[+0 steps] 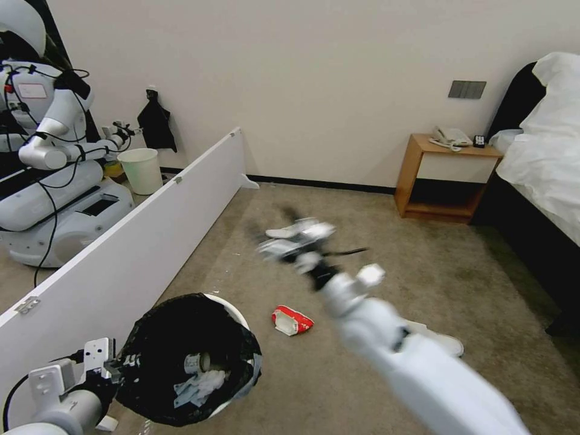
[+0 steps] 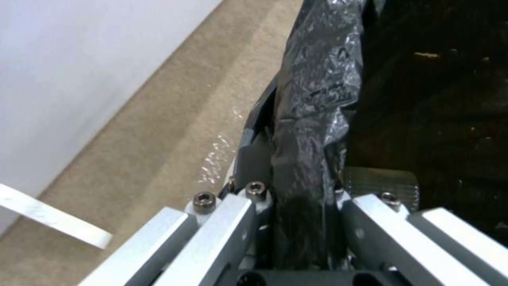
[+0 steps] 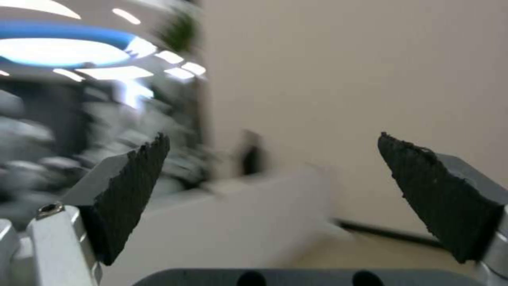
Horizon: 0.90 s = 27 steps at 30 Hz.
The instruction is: Pick up the trash bin, then pick up the garbage from the floor and place it into the trash bin.
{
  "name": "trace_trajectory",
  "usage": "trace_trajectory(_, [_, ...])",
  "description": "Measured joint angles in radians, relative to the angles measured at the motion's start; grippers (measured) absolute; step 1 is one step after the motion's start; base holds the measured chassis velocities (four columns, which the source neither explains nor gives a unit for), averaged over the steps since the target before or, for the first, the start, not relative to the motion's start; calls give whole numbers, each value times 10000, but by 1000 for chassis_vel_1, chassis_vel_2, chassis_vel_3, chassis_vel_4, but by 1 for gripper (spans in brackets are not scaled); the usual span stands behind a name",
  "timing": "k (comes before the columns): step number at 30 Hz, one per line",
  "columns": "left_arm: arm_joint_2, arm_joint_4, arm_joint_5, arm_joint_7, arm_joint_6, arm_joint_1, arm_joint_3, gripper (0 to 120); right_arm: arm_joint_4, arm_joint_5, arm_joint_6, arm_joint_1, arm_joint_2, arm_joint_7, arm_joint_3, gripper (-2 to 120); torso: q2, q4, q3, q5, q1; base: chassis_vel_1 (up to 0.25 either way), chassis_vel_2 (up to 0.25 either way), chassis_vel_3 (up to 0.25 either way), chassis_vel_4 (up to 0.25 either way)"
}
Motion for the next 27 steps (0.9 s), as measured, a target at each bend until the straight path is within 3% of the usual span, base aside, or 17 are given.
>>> trace_trajectory(1, [-86, -12, 79, 42, -11, 3, 13, 3, 160, -177, -58, -754, -215, 105, 861, 100, 0, -3, 0, 2, 0, 0, 0, 0, 0])
trace_trajectory(2, [-86, -12, 79, 42, -11, 3, 13, 3, 160, -177, -58, -754, -215, 105, 861, 100, 0, -3, 0, 2, 0, 0, 0, 0, 0])
trace_trajectory(3, [-241, -19, 349, 166, -71, -8, 27, 3, 429, -439, -150, -1764, -404, 222, 1977, 100, 0, 1, -2, -2, -1, 0, 0, 0, 0])
trace_trajectory(4, [-241, -19, 349, 166, -71, -8, 27, 3, 429, -439, -150, -1764, -404, 222, 1977, 100, 0, 1, -2, -2, -1, 0, 0, 0, 0])
trace_trajectory(5, [-459, -19, 665, 273, -141, -28, 32, 3, 670, -849, -261, -2924, -492, 309, 3118, 100, 0, 3, -1, -4, -1, 0, 0, 0, 0])
trace_trajectory(6, [-459, -19, 665, 273, -141, -28, 32, 3, 670, -849, -261, -2924, -492, 309, 3118, 100, 0, 3, -1, -4, -1, 0, 0, 0, 0])
trace_trajectory(8, [-688, -24, 911, 367, -192, -13, 39, 3, 1017, -1634, -290, -4657, -282, 281, 4587, 100, 0, 5, -1, -3, -1, 0, 0, 0, 0])
trace_trajectory(9, [-688, -24, 911, 367, -192, -13, 39, 3, 1017, -1634, -290, -4657, -282, 281, 4587, 100, 0, 5, -1, -3, -1, 0, 0, 0, 0])
trace_trajectory(12, [-802, 15, 1316, 584, -313, 74, 2, 3, 1655, -2829, -367, -6459, 1082, 180, 6080, 100, 1, 10, -2, -11, -1, 0, 0, 0, 0])
trace_trajectory(13, [-802, 15, 1316, 584, -313, 74, 2, 3, 1655, -2829, -367, -6459, 1082, 180, 6080, 100, 1, 10, -2, -11, -1, 0, 0, 0, 0])
trace_trajectory(16, [-860, -24, 1448, 722, -366, 341, -54, 3, 2019, -4953, -233, -7812, 3237, 71, 6670, 100, 0, 6, -2, -5, -1, 0, 0, 0, 0])
trace_trajectory(17, [-860, -24, 1448, 722, -366, 341, -54, 3, 2019, -4953, -233, -7812, 3237, 71, 6670, 100, 0, 6, -2, -5, -1, 0, 0, 0, 0])
trace_trajectory(19, [-863, -19, 1561, 801, -408, 471, -54, 3, 2045, -5966, 104, -8375, 4110, -146, 6995, 100, 1, 8, -2, -10, -1, 0, 0, 0, 0])
trace_trajectory(23, [-769, -1, 1650, 840, -445, 524, -173, 3, 2243, -6317, 409, -8707, 4863, -466, 7590, 100, 1, 8, -2, -10, -1, 0, 0, 0, 0])
trace_trajectory(27, [-743, -12, 1642, 843, -457, 566, -238, 3, 2424, -6288, 462, -8720, 5076, -527, 7855, 100, 1, 10, -1, -11, -1, 0, 0, 0, 0])
